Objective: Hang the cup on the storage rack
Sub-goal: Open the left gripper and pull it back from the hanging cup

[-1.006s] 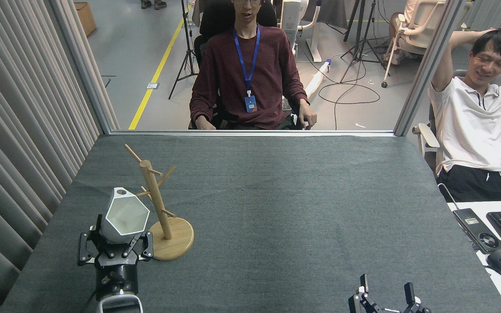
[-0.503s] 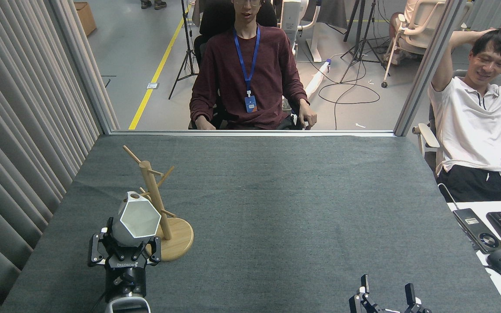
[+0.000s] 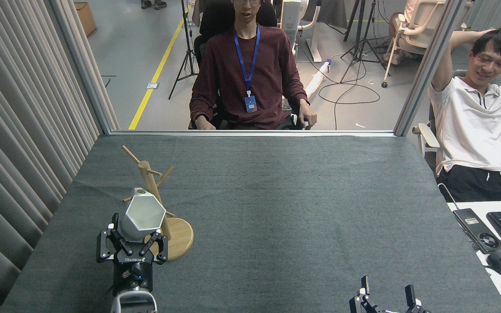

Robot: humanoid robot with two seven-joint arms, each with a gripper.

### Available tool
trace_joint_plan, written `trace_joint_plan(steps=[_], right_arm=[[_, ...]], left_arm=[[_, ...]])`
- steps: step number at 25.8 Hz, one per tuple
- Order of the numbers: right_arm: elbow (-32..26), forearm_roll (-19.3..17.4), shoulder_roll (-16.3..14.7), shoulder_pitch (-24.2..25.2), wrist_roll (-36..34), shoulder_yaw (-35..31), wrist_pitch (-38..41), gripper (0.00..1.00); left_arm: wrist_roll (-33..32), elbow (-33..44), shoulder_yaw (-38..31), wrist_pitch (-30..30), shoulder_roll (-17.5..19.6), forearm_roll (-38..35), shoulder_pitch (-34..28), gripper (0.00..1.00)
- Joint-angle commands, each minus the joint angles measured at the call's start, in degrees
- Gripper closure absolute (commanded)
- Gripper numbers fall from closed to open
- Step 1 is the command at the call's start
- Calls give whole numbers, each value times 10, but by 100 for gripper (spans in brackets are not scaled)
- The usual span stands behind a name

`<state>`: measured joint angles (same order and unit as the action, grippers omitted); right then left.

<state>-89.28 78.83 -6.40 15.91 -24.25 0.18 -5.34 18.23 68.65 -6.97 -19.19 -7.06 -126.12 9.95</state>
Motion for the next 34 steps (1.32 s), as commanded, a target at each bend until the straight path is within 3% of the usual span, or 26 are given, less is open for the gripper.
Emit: trace_joint_plan(steps=[1, 8, 14, 16, 23, 28, 34], right_arm=[[1, 0, 0, 0, 0, 0, 0, 2], [2, -2, 0, 0, -1, 0, 1, 2], [1, -2, -1, 0, -1, 0, 1, 2], [-1, 0, -2, 3, 0, 0, 1, 2], [-10, 1, -10, 25, 1, -30, 9, 2], [-37, 5, -20, 54, 1, -33, 34, 2], [-43, 5, -36, 55, 1, -33, 65, 2]], left_arm=[[2, 0, 3, 2, 0, 0, 1, 0], [6, 40, 21, 7, 8, 3, -52, 0], [7, 91, 20, 47, 20, 15, -121, 0], [7, 131, 19, 80, 24, 56, -151, 0], [-3, 242, 15, 297, 57, 359, -230, 0], [-28, 279, 13, 363, 72, 403, -262, 0], [-25, 290, 17, 366, 72, 416, -262, 0]])
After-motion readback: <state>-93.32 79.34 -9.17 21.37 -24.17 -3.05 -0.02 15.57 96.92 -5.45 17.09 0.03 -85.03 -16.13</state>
